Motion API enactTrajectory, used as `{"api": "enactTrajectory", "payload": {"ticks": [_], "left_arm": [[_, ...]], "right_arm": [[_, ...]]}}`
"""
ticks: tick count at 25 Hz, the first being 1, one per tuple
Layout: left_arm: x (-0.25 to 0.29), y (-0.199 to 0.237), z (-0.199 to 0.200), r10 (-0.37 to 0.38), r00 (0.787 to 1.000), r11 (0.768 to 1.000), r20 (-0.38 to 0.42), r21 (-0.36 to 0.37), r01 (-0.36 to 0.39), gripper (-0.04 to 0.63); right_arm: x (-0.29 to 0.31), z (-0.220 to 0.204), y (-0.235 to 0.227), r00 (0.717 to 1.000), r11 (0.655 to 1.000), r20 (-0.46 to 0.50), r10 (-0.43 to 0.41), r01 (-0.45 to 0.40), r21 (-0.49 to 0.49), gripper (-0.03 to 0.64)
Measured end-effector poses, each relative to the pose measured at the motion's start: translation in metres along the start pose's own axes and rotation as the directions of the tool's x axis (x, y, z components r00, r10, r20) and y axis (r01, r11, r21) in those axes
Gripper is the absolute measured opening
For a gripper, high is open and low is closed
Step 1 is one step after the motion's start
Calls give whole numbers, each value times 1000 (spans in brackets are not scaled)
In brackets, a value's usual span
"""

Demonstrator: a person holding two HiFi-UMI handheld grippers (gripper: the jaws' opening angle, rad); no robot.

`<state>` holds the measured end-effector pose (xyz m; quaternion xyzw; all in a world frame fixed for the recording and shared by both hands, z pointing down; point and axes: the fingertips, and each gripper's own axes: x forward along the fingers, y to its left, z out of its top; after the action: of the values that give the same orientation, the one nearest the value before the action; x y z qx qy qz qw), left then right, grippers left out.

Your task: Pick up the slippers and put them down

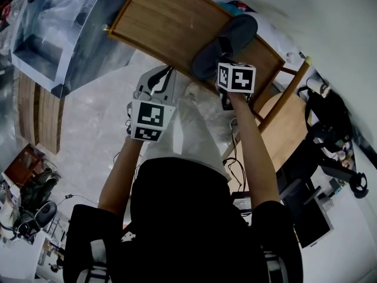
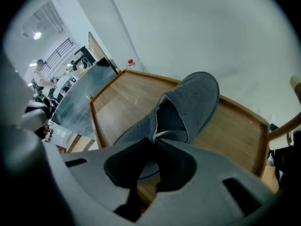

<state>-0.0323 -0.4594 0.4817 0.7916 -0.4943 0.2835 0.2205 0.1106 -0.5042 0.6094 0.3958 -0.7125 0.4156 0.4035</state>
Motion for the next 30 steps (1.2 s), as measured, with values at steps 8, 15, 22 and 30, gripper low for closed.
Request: {"api": "enactTrajectory", "payload": {"ticks": [8, 15, 22, 30], "left_arm": [[-2, 5, 3, -2, 1000, 1000, 10, 6, 2, 12], [-8, 2, 10, -15, 1000, 1000, 22, 26, 15, 12], [-17, -1, 22, -29, 998, 998, 52, 52, 26, 12], [-39, -10, 31, -38, 995, 997, 87, 65, 32, 12]], "right_arm": [[-6, 0, -1, 999, 999, 28, -31, 32, -39, 14], [-24, 3, 2, 996, 987, 55, -70, 77, -139, 9], [-47, 12, 9, 989, 973, 110, -97, 118, -196, 9], [-80, 11, 21, 979, 971, 178, -102, 138, -198, 9]]}}
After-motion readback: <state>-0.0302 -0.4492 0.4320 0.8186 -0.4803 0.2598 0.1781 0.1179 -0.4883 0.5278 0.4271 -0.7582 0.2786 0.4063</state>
